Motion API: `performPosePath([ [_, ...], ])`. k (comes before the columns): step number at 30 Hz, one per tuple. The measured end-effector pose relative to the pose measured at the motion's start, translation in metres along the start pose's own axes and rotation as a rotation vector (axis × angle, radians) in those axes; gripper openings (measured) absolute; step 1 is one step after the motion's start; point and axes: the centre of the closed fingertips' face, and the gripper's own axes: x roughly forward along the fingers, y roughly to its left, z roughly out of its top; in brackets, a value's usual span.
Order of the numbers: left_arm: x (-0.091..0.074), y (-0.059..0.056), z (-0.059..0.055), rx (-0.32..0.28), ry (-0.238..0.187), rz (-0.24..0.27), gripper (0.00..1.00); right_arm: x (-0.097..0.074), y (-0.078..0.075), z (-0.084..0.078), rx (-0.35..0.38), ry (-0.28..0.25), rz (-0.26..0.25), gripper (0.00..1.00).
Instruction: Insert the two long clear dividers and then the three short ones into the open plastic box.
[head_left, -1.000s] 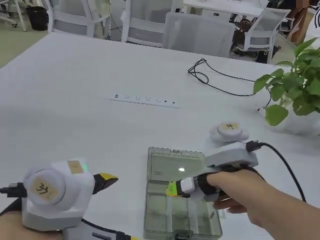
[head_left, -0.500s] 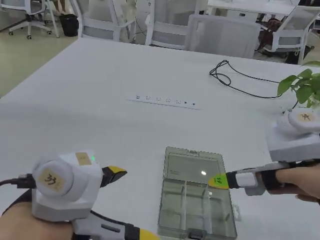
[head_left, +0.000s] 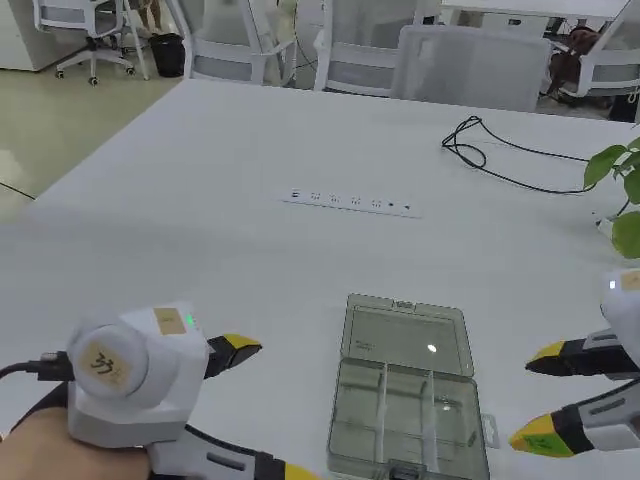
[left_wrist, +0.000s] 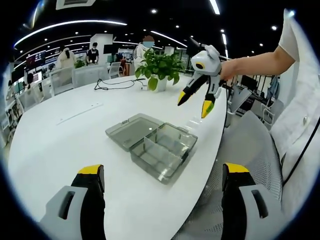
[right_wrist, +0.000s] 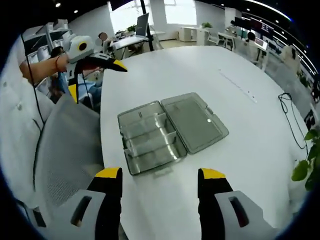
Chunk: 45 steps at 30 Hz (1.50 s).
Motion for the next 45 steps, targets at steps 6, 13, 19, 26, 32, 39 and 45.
performPosePath([
  [6,0.002,0.001,0.001,0.002,0.001,-0.005,1.00,0.009,0.002,-0.018,-0.109,0.047,0.048,0.66],
  [13,0.002,0.004,0.002,0.001,0.001,-0.004,1.00,0.021,-0.004,-0.045,-0.207,0.139,0.076,0.62],
  [19,0.002,0.005,0.003,0.000,-0.002,-0.003,1.00,0.031,-0.012,-0.067,-0.285,0.204,0.095,0.56],
  [26,0.002,0.005,0.002,-0.006,-0.003,-0.005,1.00,0.043,-0.018,-0.082,-0.328,0.259,0.108,0.51],
  [32,0.001,0.006,0.002,-0.005,0.001,-0.006,1.00,0.053,-0.021,-0.090,-0.336,0.286,0.117,0.49],
  [39,0.000,0.008,0.002,-0.012,-0.002,-0.003,1.00,0.060,-0.023,-0.098,-0.362,0.319,0.119,0.46],
  [45,0.000,0.010,0.001,-0.019,-0.003,0.002,1.00,0.059,-0.027,-0.096,-0.392,0.324,0.100,0.40],
])
